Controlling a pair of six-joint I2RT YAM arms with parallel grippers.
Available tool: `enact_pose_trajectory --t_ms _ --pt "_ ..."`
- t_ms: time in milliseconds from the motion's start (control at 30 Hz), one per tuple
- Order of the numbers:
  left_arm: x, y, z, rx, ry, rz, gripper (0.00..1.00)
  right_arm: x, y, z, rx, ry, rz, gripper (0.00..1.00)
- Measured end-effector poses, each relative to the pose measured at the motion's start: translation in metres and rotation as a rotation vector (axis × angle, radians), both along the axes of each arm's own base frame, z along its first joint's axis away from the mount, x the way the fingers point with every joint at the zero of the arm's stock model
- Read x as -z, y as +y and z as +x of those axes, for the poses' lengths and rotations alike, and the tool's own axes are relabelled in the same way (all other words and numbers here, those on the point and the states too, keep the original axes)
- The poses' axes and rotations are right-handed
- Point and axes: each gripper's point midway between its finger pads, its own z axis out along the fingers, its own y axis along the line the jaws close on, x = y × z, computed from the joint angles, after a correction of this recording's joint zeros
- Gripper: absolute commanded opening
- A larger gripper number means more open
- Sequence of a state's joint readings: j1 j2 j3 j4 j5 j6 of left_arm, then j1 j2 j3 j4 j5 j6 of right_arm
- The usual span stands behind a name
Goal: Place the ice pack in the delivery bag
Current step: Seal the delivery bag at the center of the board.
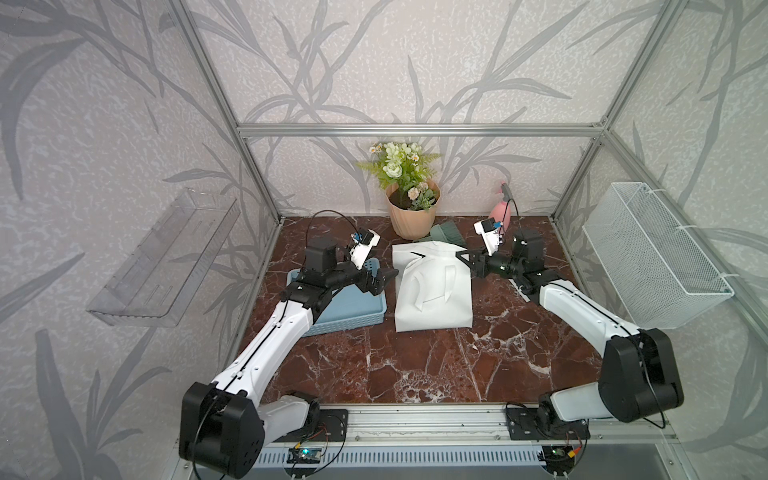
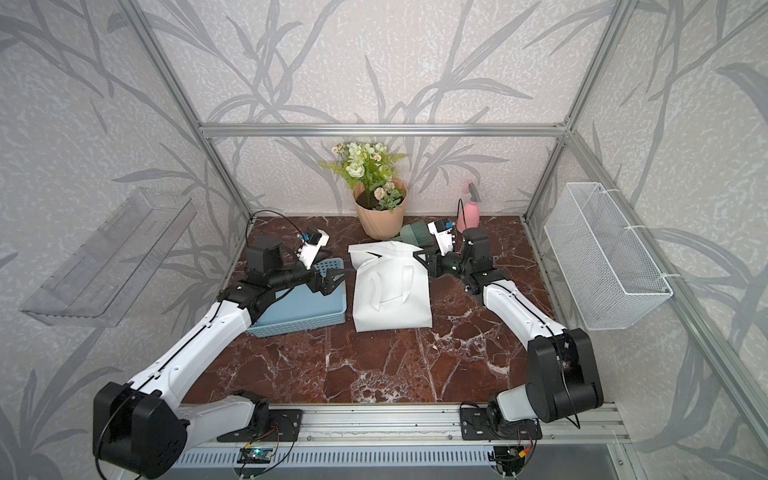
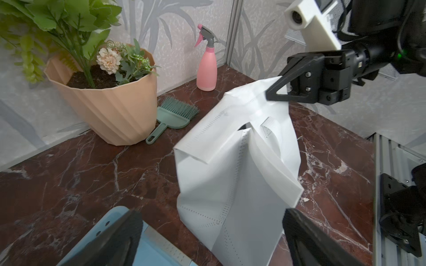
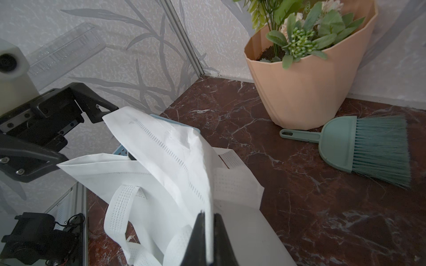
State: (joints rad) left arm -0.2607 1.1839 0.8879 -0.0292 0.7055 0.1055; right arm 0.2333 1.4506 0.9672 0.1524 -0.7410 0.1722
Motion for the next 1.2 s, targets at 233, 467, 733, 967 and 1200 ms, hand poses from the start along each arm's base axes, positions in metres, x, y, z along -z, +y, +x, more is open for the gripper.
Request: enact_pose_trajectory --t_ms 233,467,733,967,1200 --pt "0.019 -0.014 0.013 0.048 0.004 -0.061 1.0 0.0 0.003 0.002 -0.014 0.017 0.013 0.0" --pt "0.048 -0.023 0.035 0.071 0.05 -0.059 1.0 0.001 0.004 0.001 -0.019 0.021 0.015 0.0" --pt "0.034 -0.039 0.044 0.174 -0.003 -0.111 0.8 0.001 0.004 0.001 -0.022 0.022 0.013 0.0" --pt "0.044 -0.047 0.042 0.245 0.058 -0.112 0.64 0.001 0.003 0.001 -0.023 0.019 0.01 0.0" --pt "0.053 -0.046 0.037 0.255 0.095 -0.101 0.49 0.003 -0.002 0.002 -0.014 0.024 0.005 0.0"
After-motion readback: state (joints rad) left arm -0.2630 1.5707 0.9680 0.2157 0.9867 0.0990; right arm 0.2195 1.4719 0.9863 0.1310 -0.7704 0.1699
